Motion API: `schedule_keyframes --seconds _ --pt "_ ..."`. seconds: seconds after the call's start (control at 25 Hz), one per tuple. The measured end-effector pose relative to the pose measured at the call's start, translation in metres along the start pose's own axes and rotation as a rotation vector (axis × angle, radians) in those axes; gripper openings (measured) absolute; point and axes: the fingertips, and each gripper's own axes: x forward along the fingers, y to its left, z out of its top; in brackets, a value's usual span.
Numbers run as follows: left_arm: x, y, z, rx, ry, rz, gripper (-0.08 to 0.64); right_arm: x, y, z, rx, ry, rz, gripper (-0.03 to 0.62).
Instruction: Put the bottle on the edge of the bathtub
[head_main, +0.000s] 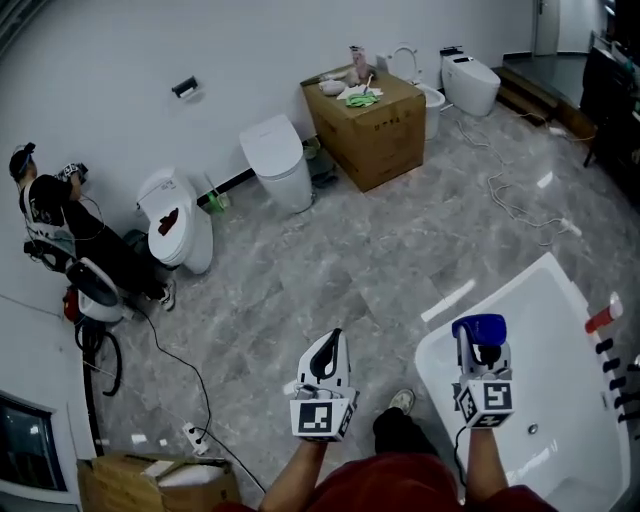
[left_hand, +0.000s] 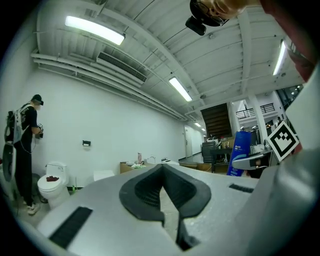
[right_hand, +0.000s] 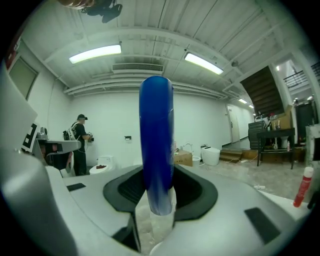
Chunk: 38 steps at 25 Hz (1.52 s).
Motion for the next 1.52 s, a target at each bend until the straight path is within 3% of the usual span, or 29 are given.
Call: schedule_keyframes --seconds 0.48,0.96,1.24,1.52 --pt "0.179 -0.073 0.005 0.025 -0.003 -0.224 0.005 0.057 -0.128 -0.005 0.065 0.026 -0.205 0.152" --pt "0.265 -0.201 0.01 0.012 -0.067 -0.514 0.005 0.009 -0.242 -0.015 0.098 -0.002 -0.485 0.152" --pt "0.316 -0.268 -0.002 0.009 -0.048 -0.688 0.005 -0.008 -0.3 -0.028 0.126 0.001 -0.655 0.152" --pt "0.395 -0.339 -0.031 0.01 -0.014 -0.865 0.005 0.013 -0.364 -0.05 0.164 0.018 -0.815 0.15"
